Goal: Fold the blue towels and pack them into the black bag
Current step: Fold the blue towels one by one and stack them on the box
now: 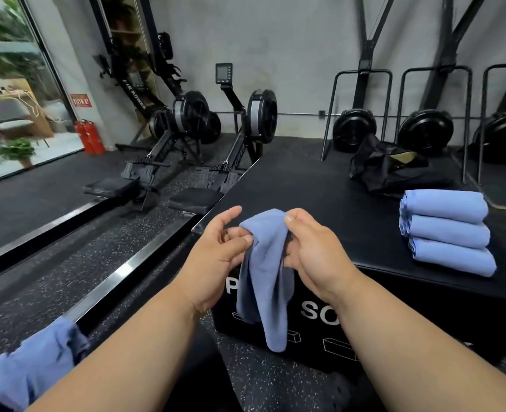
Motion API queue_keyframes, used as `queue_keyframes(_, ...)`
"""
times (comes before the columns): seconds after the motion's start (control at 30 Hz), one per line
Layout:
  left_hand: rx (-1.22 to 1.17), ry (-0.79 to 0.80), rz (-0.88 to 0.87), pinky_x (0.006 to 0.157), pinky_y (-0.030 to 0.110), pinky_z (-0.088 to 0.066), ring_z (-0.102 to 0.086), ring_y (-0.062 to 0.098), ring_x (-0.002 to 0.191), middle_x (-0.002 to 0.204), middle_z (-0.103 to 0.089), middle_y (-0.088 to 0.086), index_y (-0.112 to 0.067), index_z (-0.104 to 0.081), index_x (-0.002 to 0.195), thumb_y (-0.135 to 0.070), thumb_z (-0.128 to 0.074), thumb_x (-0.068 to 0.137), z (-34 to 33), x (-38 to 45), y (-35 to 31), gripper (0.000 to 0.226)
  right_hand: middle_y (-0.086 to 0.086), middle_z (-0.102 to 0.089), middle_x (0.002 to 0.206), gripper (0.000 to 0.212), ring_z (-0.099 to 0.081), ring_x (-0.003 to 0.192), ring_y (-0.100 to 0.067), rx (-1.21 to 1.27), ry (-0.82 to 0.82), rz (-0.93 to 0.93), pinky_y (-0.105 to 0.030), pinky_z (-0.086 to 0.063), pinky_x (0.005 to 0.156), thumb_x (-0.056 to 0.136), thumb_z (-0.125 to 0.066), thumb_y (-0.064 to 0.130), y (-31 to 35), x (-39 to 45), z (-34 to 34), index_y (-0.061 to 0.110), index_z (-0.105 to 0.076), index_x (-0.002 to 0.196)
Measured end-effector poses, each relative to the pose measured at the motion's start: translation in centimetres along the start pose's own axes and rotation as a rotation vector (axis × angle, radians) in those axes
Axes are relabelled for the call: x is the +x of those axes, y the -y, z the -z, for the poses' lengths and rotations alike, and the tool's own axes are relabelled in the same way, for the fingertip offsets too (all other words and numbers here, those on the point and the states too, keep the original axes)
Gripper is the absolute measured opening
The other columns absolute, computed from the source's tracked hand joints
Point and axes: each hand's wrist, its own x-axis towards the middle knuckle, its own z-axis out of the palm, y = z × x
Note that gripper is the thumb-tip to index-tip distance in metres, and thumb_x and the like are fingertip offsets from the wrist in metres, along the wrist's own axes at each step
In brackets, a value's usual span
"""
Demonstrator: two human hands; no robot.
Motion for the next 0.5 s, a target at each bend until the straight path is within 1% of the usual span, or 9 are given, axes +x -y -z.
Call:
queue_keyframes(0.07, 0.005, 0.001, 0.008, 0.079, 0.021, -0.054, -0.069, 0.005, 0.096, 0.099, -0.072, -0.008, -0.032, -0.051, 0.144, -0.012, -0.077, 0.093, 0.1, -0.3, 0.2, 0.061, -0.024, -0.065, 0.101, 0.022, -0.061, 0.097, -0.034, 0.001, -0.02, -0.01, -0.055, -0.05, 0.087, 0.103, -0.049, 0.032, 0.0, 0.2, 0.1, 0.013, -0.059, 0.097)
queue_keyframes(0.1, 0.018, 0.007, 0.012, 0.079, 0.022, -0.055, -0.069, 0.006, 0.1, 0.103, -0.073, -0.008, -0.034, -0.051, 0.143, -0.018, -0.079, 0.089, 0.2, -0.4, 0.3, 0.064, -0.027, -0.068, 0.105, 0.024, -0.063, 0.099, -0.035, -0.008, -0.025, -0.018, -0.059, -0.052, 0.091, 0.101, -0.05, 0.033, -0.1, 0.3, 0.2, 0.012, -0.061, 0.097)
queue_keyframes(0.13, 0.041, 0.012, 0.013, 0.082, 0.024, -0.054, -0.069, 0.007, 0.103, 0.107, -0.074, -0.008, -0.035, -0.05, 0.144, -0.023, -0.081, 0.085, 0.2, -0.5, 0.5, 0.067, -0.03, -0.069, 0.112, 0.027, -0.065, 0.101, -0.035, -0.023, -0.028, -0.029, -0.062, -0.052, 0.097, 0.099, -0.051, 0.036, -0.3, 0.4, 0.3, 0.012, -0.063, 0.098)
queue_keyframes(0.17, 0.068, 0.012, 0.014, 0.086, 0.027, -0.053, -0.07, 0.008, 0.107, 0.111, -0.075, -0.006, -0.034, -0.049, 0.145, -0.025, -0.081, 0.083, 0.2, -0.6, 0.7, 0.07, -0.031, -0.069, 0.115, 0.029, -0.066, 0.102, -0.034, -0.038, -0.031, -0.04, -0.063, -0.052, 0.099, 0.098, -0.051, 0.037, -0.5, 0.5, 0.4, 0.01, -0.063, 0.099)
queue_keyframes(0.23, 0.091, -0.002, 0.014, 0.095, 0.033, -0.05, -0.07, 0.014, 0.112, 0.114, -0.076, 0.002, -0.031, -0.049, 0.146, -0.02, -0.083, 0.084, 0.6, -0.7, 1.3, 0.072, -0.022, -0.07, 0.104, 0.027, -0.065, 0.097, -0.028, -0.07, -0.042, -0.036, -0.053, -0.054, 0.093, 0.102, -0.05, 0.034, -0.9, 0.6, 0.6, 0.009, -0.061, 0.099)
queue_keyframes(0.27, 0.087, -0.015, 0.015, 0.096, 0.035, -0.049, -0.071, 0.016, 0.11, 0.113, -0.077, 0.006, -0.03, -0.049, 0.146, -0.015, -0.083, 0.086, 0.8, -0.6, 1.5, 0.07, -0.015, -0.068, 0.099, 0.026, -0.063, 0.094, -0.024, -0.099, -0.056, -0.023, -0.047, -0.052, 0.089, 0.106, -0.048, 0.03, -1.0, 0.6, 0.6, 0.008, -0.061, 0.099)
queue_keyframes(0.33, 0.051, -0.038, 0.025, 0.097, 0.036, -0.05, -0.071, 0.02, 0.106, 0.109, -0.077, 0.011, -0.028, -0.05, 0.144, -0.007, -0.081, 0.088, 1.4, -0.5, 1.7, 0.067, -0.009, -0.064, 0.095, 0.029, -0.06, 0.09, -0.02, -0.154, -0.094, -0.013, -0.04, -0.05, 0.084, 0.11, -0.045, 0.026, -1.3, 0.9, 0.8, 0.003, -0.059, 0.102)
queue_keyframes(0.43, -0.034, -0.123, 0.047, 0.093, 0.033, -0.051, -0.072, 0.016, 0.097, 0.103, -0.076, 0.007, -0.024, -0.052, 0.143, -0.002, -0.074, 0.091, 2.3, -0.3, 1.2, 0.061, -0.009, -0.068, 0.099, 0.028, -0.061, 0.09, -0.019, -0.195, -0.151, -0.01, -0.04, -0.053, 0.083, 0.108, -0.046, 0.025, -1.2, 1.2, 1.2, 0.003, -0.063, 0.108)
queue_keyframes(0.5, -0.092, -0.206, 0.058, 0.093, 0.032, -0.051, -0.073, 0.014, 0.099, 0.108, -0.077, 0.006, -0.021, -0.055, 0.142, -0.002, -0.071, 0.092, 3.2, -0.1, 0.8, 0.056, -0.01, -0.073, 0.107, 0.027, -0.066, 0.092, -0.022, -0.171, -0.213, -0.004, -0.044, -0.057, 0.087, 0.105, -0.047, 0.024, -1.0, 1.6, 1.6, 0.006, -0.067, 0.108)
